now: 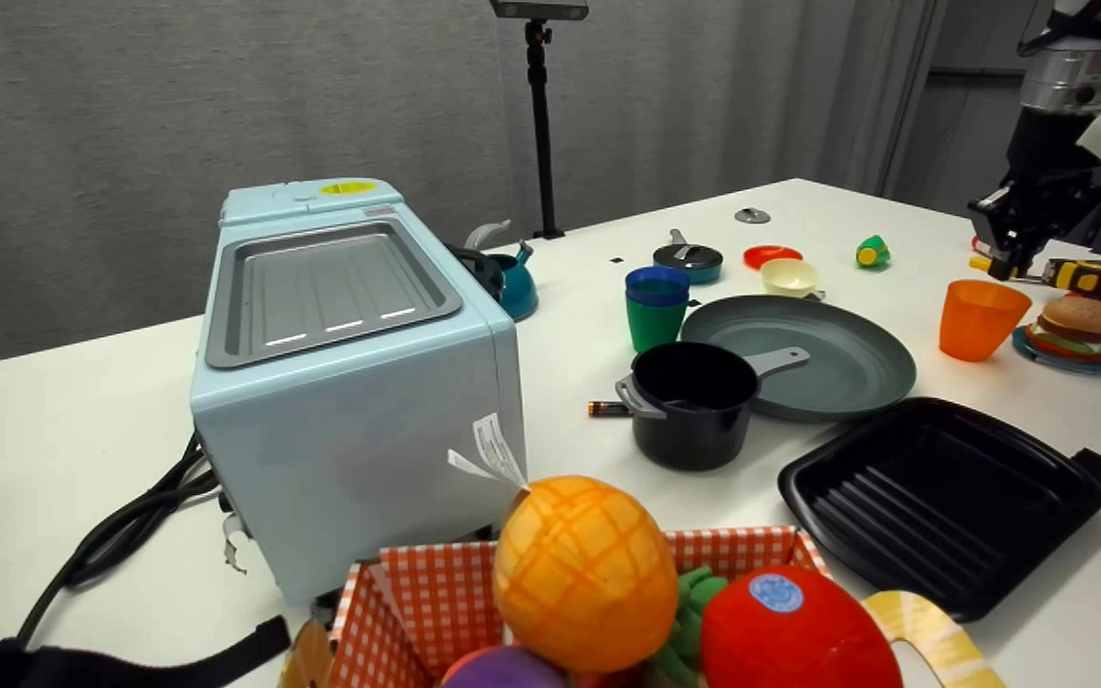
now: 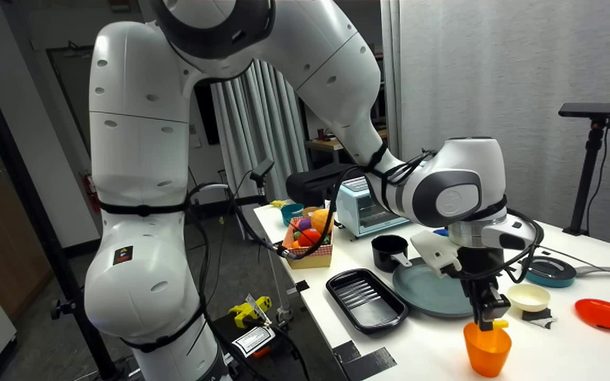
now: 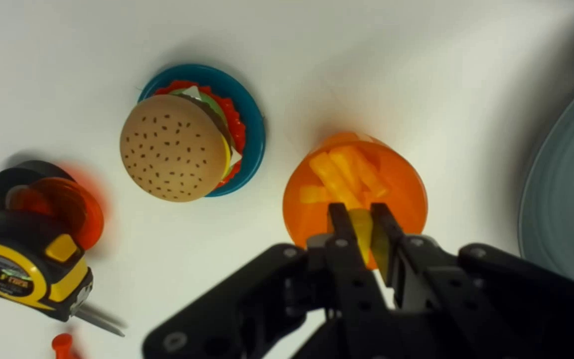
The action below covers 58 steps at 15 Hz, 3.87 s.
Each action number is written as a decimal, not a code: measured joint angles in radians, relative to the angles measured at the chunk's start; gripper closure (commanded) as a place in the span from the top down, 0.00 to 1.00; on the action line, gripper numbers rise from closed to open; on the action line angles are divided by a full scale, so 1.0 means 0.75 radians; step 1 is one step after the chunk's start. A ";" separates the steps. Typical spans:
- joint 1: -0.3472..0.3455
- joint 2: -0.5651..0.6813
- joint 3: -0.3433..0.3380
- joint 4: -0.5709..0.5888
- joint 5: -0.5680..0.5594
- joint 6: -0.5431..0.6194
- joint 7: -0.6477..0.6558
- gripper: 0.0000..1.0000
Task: Put the yellow thing in the orange cup then put pour its contents on the plate
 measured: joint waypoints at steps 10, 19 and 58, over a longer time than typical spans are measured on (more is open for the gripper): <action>0.001 0.000 -0.003 -0.016 -0.021 -0.027 0.004 0.96; 0.003 0.001 0.004 -0.013 -0.092 -0.027 0.005 1.00; -0.016 0.267 0.045 0.185 0.004 -0.017 -0.006 0.57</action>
